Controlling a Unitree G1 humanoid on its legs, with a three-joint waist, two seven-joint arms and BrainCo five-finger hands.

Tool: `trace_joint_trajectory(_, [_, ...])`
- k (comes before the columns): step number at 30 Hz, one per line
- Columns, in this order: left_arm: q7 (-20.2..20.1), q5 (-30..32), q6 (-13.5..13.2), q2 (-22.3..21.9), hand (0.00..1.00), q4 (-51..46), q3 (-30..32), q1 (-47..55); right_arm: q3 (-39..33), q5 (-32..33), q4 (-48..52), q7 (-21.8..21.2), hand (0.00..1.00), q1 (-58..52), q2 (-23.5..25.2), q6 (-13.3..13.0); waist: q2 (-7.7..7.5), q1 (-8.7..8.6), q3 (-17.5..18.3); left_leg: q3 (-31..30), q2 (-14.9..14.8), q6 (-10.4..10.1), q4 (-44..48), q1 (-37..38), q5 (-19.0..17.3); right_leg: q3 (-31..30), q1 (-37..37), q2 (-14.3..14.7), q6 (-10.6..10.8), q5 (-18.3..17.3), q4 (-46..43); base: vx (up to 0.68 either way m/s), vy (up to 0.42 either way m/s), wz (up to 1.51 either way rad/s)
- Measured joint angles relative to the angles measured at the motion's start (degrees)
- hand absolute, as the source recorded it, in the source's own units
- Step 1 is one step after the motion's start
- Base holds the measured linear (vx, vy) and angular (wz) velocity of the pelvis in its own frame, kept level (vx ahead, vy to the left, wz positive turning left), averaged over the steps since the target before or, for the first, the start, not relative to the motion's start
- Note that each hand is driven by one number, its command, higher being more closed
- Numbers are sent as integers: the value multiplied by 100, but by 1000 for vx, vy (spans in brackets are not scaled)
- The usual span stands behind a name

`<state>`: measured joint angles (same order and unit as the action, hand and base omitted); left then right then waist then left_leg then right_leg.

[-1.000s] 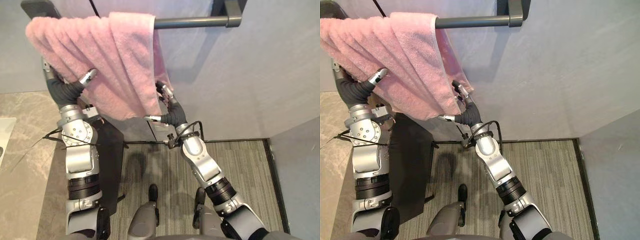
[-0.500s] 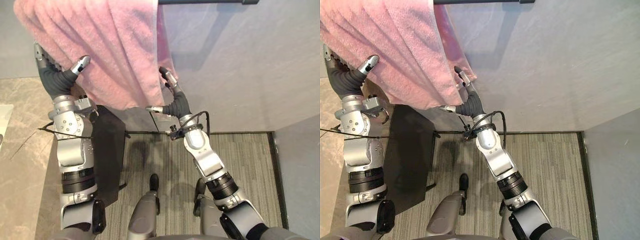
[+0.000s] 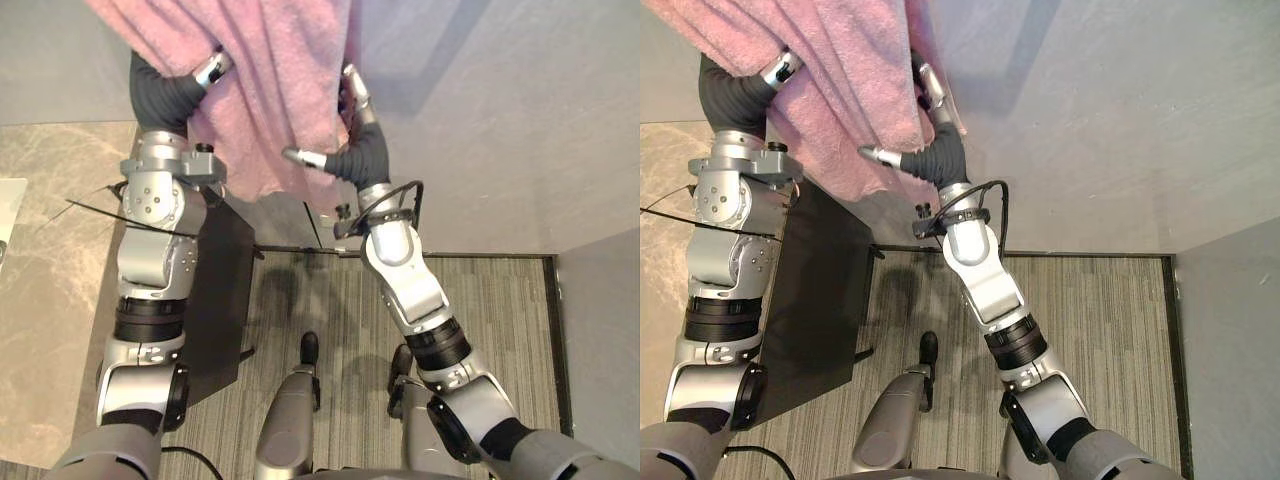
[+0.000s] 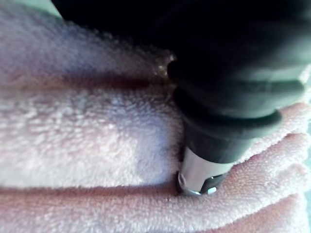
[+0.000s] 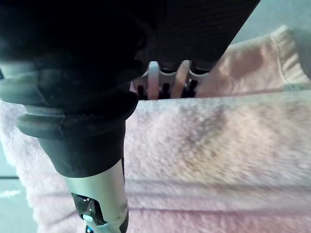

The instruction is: Organize washtable

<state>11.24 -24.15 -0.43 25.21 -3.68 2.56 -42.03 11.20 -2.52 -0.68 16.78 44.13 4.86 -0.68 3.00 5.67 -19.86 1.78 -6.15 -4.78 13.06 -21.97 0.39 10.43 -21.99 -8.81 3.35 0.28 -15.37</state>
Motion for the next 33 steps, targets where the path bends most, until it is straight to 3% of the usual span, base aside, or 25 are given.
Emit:
trace_joint_trajectory(7, [45, 24, -19, -413, 100, -144, 46, 1, -72, 17, 74, 102, 100, 124, -26, 14, 0, 135, 0, 147, -71, -24, 106, -37, -46, -4, -25, 21, -21, -15, -57, 13, 8, -2])
trace_joint_trajectory(13, [45, 259, -19, -619, 100, -385, 285, 94, -124, -45, 330, 76, 100, 123, -99, 107, 0, 132, 0, 193, -110, -24, 278, -77, -166, -16, -42, 24, -43, -63, -164, -5, 4, -1])
trace_joint_trajectory(33, [-264, 459, -19, -781, 100, -954, 199, 278, -458, -314, 1162, -206, 100, 131, -893, 99, -6, 119, 14, 402, -290, 37, 1022, -465, -471, -150, -326, 86, -43, -134, -486, -15, 5, -4])
